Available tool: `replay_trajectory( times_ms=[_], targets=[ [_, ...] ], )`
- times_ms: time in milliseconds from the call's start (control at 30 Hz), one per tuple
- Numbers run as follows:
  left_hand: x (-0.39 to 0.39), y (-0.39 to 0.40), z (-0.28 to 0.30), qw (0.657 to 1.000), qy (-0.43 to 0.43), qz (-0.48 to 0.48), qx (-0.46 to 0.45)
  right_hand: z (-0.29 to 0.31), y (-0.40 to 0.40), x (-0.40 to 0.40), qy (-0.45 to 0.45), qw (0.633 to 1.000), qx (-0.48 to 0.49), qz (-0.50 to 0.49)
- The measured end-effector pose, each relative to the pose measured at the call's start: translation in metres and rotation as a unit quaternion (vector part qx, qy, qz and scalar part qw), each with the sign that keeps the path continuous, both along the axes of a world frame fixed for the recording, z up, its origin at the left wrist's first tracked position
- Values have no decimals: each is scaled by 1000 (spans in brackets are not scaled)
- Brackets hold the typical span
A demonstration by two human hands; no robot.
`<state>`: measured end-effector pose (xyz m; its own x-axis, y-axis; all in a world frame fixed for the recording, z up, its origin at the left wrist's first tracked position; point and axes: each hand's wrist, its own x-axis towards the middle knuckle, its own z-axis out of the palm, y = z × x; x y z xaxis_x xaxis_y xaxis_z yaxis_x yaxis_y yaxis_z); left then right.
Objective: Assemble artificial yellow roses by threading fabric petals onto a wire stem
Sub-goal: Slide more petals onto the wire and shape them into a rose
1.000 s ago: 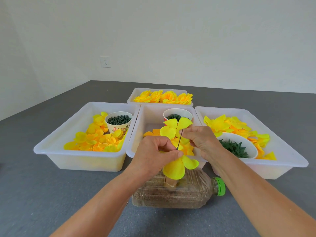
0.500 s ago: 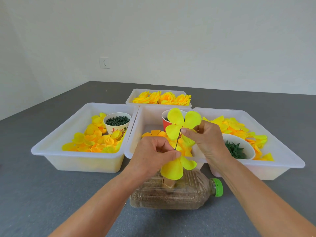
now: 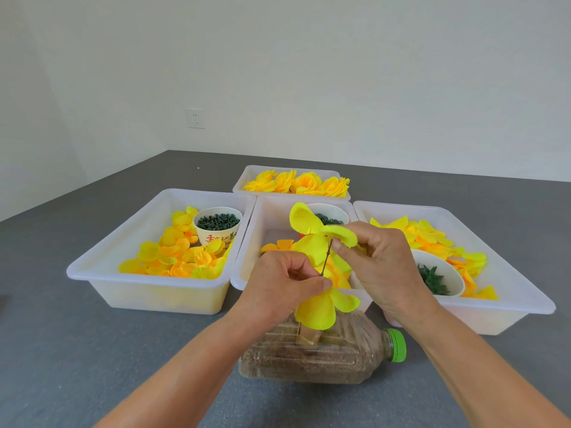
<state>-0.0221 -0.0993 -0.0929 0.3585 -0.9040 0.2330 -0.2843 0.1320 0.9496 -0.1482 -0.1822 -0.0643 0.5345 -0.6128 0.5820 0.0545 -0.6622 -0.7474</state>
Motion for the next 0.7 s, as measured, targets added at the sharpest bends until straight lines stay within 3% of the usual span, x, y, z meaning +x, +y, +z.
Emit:
replay_trajectory(
  times_ms=[600, 700],
  targets=[
    [0, 1, 1, 1000, -9, 5, 1, -13, -6, -6, -78, 996, 32, 13],
    [0, 1, 1, 1000, -15, 7, 2, -13, -7, -7, -70, 997, -17, 7]
  ],
)
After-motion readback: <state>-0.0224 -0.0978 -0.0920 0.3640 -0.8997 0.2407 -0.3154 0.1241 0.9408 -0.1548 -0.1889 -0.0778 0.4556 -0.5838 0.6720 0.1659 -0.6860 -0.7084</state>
